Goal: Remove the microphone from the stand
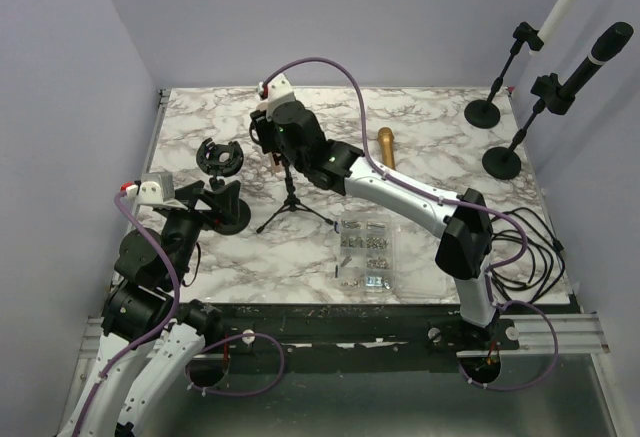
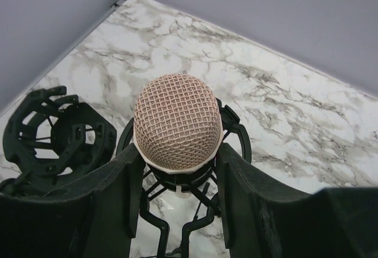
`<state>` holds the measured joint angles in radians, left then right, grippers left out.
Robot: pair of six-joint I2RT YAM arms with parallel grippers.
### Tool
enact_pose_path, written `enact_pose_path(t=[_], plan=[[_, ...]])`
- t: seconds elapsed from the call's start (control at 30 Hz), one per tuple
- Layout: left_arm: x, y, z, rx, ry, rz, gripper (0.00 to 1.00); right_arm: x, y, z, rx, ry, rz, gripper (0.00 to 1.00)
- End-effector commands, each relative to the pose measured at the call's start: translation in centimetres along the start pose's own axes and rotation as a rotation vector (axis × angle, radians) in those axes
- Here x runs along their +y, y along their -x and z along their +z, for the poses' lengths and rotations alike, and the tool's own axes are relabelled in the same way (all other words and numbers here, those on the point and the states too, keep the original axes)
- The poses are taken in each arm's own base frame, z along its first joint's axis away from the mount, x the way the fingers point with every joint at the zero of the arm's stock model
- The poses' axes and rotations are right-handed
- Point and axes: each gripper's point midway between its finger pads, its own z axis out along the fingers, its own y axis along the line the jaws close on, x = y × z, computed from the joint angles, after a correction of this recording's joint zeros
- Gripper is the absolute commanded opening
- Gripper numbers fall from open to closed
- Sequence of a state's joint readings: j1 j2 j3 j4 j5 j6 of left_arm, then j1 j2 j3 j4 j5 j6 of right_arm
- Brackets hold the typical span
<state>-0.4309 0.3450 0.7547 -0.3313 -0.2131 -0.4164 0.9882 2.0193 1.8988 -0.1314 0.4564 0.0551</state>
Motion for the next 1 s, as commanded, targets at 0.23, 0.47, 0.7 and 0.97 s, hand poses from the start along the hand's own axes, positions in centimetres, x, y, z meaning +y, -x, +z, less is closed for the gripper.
enact_pose_path(t=[0.23, 0.47, 0.7, 0.97], plan=[[0.0, -0.1, 0.1, -0.003, -0.003, -0.005, 0.84, 0.0, 2.0, -0.9, -0.040, 0.006, 0.033, 0.25], [0.0, -0.4, 0.2, 0.008, -0.005, -0.005, 0.84, -0.1, -1.8, 0.0, 0.011, -0.009, 0.017, 0.35], [0.0, -0.4, 0.3, 0.008, -0.002, -0.005, 0.84, -0.3, -3.0, 0.6, 0.031, -0.017, 0.014, 0.34], [0.0, -0.4, 0.3, 0.010, -0.004, -0.006, 0.84, -0.3, -2.1, 0.6, 0.016, 0.009, 0.043, 0.43]])
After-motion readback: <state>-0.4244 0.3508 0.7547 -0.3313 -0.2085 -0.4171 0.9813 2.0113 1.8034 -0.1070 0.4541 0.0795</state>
